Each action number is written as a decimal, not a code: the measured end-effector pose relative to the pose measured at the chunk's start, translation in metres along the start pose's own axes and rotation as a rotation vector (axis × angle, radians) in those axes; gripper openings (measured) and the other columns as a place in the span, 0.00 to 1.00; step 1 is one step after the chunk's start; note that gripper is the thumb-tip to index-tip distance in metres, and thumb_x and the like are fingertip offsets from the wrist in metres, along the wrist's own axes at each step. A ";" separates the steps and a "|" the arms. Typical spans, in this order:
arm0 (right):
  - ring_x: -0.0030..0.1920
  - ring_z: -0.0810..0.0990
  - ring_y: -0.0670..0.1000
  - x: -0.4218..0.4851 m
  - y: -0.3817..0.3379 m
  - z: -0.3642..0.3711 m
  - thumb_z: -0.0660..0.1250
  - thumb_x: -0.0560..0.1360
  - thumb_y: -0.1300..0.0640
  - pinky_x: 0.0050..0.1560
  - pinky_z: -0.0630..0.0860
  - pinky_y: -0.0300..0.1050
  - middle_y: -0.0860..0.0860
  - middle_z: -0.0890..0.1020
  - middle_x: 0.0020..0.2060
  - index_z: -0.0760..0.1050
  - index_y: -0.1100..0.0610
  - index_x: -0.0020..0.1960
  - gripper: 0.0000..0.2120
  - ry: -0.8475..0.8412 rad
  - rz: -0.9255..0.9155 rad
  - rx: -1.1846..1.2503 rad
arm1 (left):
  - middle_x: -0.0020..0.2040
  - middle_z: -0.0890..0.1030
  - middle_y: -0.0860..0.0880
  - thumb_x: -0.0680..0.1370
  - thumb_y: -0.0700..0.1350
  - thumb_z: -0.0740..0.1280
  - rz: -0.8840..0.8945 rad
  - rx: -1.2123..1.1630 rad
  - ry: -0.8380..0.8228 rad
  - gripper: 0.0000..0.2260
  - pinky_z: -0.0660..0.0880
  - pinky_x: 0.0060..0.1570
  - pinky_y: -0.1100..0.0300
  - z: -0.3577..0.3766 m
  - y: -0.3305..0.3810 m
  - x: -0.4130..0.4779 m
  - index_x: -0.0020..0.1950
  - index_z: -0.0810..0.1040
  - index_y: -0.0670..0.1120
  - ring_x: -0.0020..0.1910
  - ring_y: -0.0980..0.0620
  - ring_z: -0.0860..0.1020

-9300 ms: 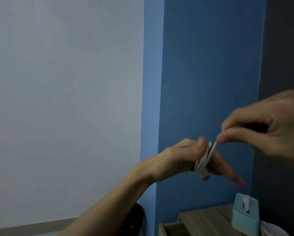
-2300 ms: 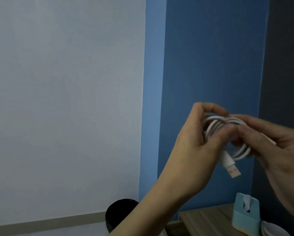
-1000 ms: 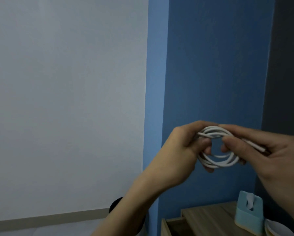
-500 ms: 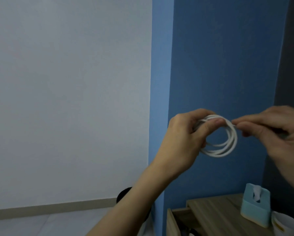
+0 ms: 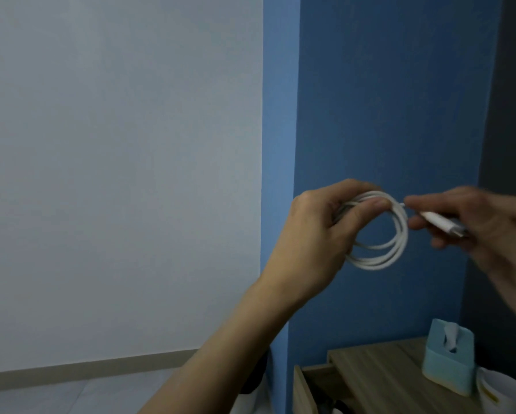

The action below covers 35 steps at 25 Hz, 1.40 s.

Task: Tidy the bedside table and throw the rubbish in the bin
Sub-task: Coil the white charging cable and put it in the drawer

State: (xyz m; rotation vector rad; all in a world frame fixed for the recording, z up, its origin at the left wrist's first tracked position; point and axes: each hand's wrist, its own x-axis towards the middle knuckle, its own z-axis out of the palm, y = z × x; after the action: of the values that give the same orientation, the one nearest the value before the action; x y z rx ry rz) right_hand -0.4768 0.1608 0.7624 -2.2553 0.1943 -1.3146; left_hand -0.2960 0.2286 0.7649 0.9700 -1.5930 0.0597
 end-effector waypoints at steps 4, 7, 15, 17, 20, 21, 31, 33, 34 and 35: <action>0.35 0.79 0.41 0.003 -0.007 0.017 0.70 0.59 0.31 0.37 0.74 0.28 0.43 0.83 0.35 0.83 0.41 0.42 0.19 -0.001 -0.042 0.161 | 0.28 0.75 0.57 0.78 0.41 0.64 0.040 0.015 -0.015 0.06 0.65 0.27 0.76 0.007 0.000 -0.005 0.49 0.81 0.42 0.24 0.65 0.72; 0.36 0.79 0.39 0.009 0.003 0.016 0.75 0.50 0.33 0.38 0.76 0.29 0.44 0.81 0.34 0.81 0.44 0.40 0.23 -0.009 0.008 0.238 | 0.31 0.75 0.54 0.79 0.41 0.63 0.064 0.032 -0.041 0.07 0.66 0.28 0.76 0.013 0.003 -0.006 0.50 0.80 0.42 0.24 0.65 0.73; 0.33 0.81 0.49 0.009 0.001 0.005 0.77 0.52 0.37 0.33 0.76 0.33 0.56 0.84 0.35 0.80 0.46 0.47 0.26 -0.114 0.155 0.277 | 0.31 0.73 0.54 0.81 0.42 0.58 -0.026 -0.075 -0.150 0.07 0.64 0.28 0.72 0.012 -0.001 -0.010 0.54 0.74 0.45 0.25 0.61 0.69; 0.35 0.83 0.49 0.006 0.000 0.003 0.77 0.52 0.36 0.35 0.77 0.33 0.56 0.84 0.36 0.81 0.46 0.50 0.29 -0.095 0.167 0.262 | 0.30 0.73 0.52 0.81 0.39 0.59 -0.124 -0.282 -0.192 0.07 0.63 0.24 0.70 0.007 -0.002 -0.009 0.57 0.72 0.44 0.24 0.59 0.65; 0.37 0.84 0.49 0.002 -0.001 0.003 0.75 0.52 0.34 0.38 0.79 0.35 0.56 0.85 0.38 0.82 0.44 0.52 0.30 -0.093 0.185 0.220 | 0.30 0.72 0.51 0.80 0.37 0.59 -0.140 -0.340 -0.244 0.06 0.61 0.23 0.71 0.005 -0.003 -0.009 0.56 0.72 0.44 0.23 0.60 0.63; 0.37 0.84 0.50 0.002 -0.001 0.004 0.74 0.52 0.33 0.39 0.79 0.36 0.56 0.85 0.38 0.82 0.43 0.51 0.29 -0.094 0.189 0.205 | 0.30 0.71 0.50 0.80 0.36 0.59 -0.137 -0.333 -0.243 0.06 0.61 0.23 0.72 0.007 -0.003 -0.010 0.55 0.72 0.43 0.23 0.61 0.63; 0.35 0.84 0.50 -0.003 -0.005 0.004 0.69 0.55 0.29 0.39 0.79 0.33 0.49 0.86 0.35 0.81 0.35 0.48 0.23 -0.002 0.130 0.078 | 0.41 0.77 0.35 0.79 0.39 0.62 -0.311 -0.351 -0.194 0.07 0.67 0.24 0.66 0.000 -0.006 -0.009 0.56 0.76 0.40 0.25 0.53 0.72; 0.36 0.84 0.49 -0.003 -0.003 0.004 0.69 0.56 0.29 0.40 0.79 0.34 0.48 0.86 0.35 0.80 0.34 0.48 0.23 0.022 0.115 0.065 | 0.38 0.76 0.34 0.77 0.39 0.65 -0.304 -0.280 -0.174 0.07 0.71 0.26 0.65 -0.002 -0.003 -0.007 0.52 0.78 0.38 0.29 0.47 0.74; 0.36 0.84 0.49 -0.002 -0.003 0.004 0.68 0.56 0.28 0.41 0.79 0.34 0.47 0.86 0.36 0.80 0.33 0.48 0.23 0.028 0.109 0.057 | 0.37 0.77 0.35 0.77 0.39 0.65 -0.298 -0.272 -0.181 0.08 0.72 0.29 0.62 -0.003 -0.002 -0.006 0.51 0.78 0.36 0.31 0.45 0.75; 0.36 0.84 0.49 -0.002 -0.003 0.004 0.68 0.55 0.28 0.41 0.79 0.34 0.47 0.86 0.36 0.80 0.33 0.48 0.23 0.031 0.104 0.054 | 0.37 0.77 0.36 0.77 0.40 0.64 -0.303 -0.277 -0.188 0.09 0.73 0.33 0.58 -0.004 -0.001 -0.005 0.51 0.78 0.35 0.34 0.45 0.75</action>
State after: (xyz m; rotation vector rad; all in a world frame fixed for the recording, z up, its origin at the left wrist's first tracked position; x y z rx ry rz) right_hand -0.4752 0.1655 0.7612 -2.1514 0.2804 -1.2853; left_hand -0.2924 0.2326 0.7611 1.0076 -1.5551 -0.4621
